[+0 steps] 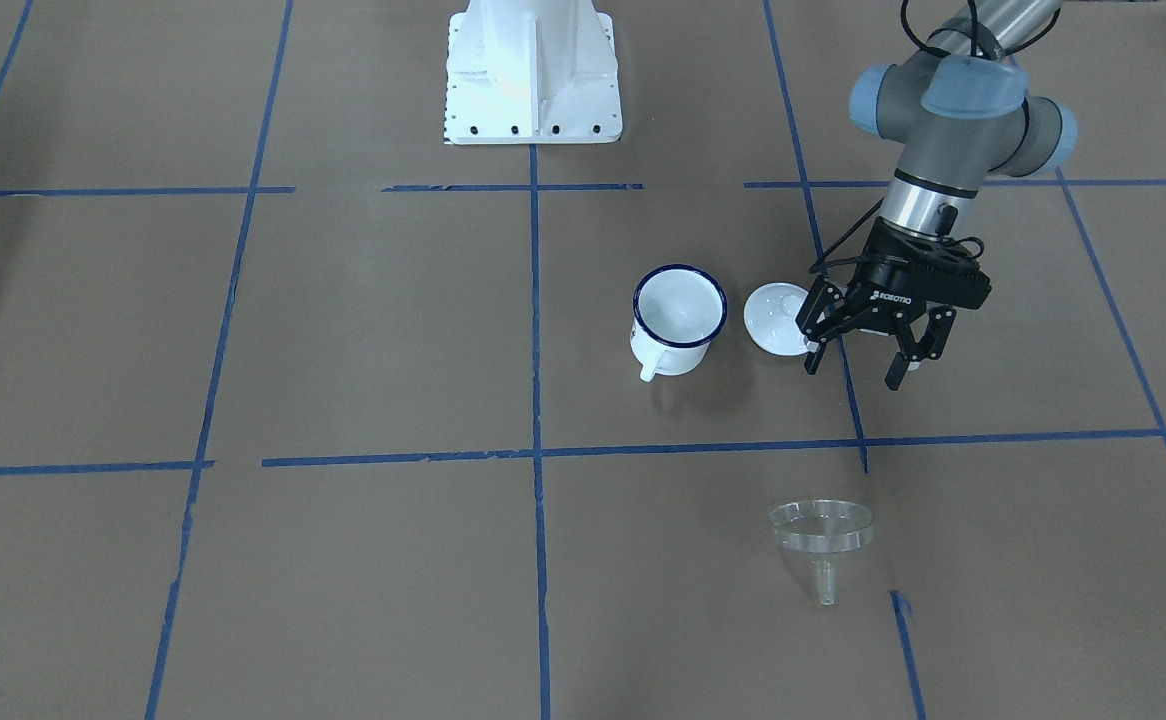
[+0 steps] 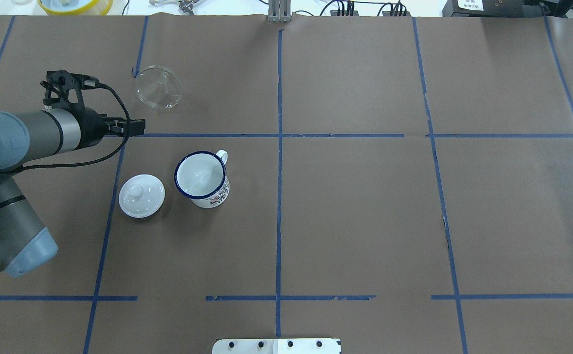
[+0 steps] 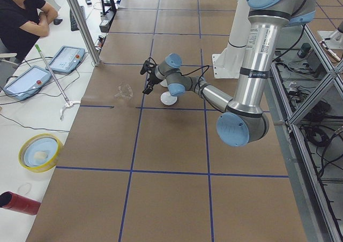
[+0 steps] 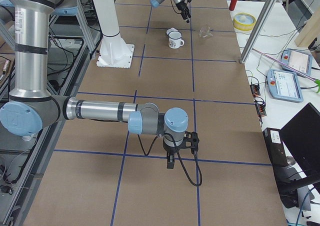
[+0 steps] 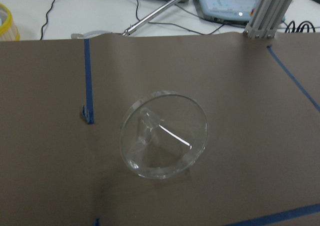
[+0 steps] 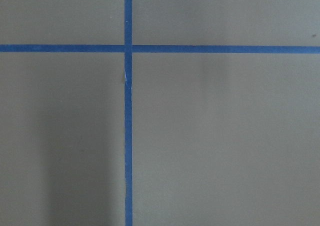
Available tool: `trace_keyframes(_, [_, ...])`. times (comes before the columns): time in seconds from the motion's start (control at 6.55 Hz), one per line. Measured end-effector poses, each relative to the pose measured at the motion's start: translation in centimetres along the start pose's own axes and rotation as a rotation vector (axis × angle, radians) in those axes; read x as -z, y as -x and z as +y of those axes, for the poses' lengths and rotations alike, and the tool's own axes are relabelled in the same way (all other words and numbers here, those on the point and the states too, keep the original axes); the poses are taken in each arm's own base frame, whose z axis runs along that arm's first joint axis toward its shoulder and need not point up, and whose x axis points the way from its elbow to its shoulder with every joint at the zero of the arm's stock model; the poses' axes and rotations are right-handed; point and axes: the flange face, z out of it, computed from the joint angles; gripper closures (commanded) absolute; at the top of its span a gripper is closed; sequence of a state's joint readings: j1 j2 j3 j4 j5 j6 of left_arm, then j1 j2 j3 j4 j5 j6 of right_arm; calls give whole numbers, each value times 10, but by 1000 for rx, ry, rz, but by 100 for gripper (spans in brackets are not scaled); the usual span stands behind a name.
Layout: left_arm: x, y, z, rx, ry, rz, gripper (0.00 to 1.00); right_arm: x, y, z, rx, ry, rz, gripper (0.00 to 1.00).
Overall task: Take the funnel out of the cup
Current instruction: 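Move the left gripper back over the white lid, then lower the left gripper and grasp the white lid by its knob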
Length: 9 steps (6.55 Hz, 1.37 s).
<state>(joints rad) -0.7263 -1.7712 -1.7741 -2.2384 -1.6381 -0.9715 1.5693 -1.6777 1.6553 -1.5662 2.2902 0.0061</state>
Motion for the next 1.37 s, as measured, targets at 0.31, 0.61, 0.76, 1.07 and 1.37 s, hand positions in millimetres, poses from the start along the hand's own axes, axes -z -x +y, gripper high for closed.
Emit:
trace_keyframes(0.31, [-8,-1,18,14,178,-8,0,0,0,0,0,0,0,0])
trace_keyframes(0.61, [-11,-9,27,35,318,-27,0,0,0,0,0,0,0,0])
trace_keyframes(0.76, [-11,-13,27,43,351,-41,0,0,0,0,0,0,0,0])
trace_keyframes(1.07, [-14,-16,26,51,370,-57,11,0,0,0,0,0,0,0])
trace_keyframes(1.37, [-18,-19,25,56,375,-65,11,0,0,0,0,0,0,0])
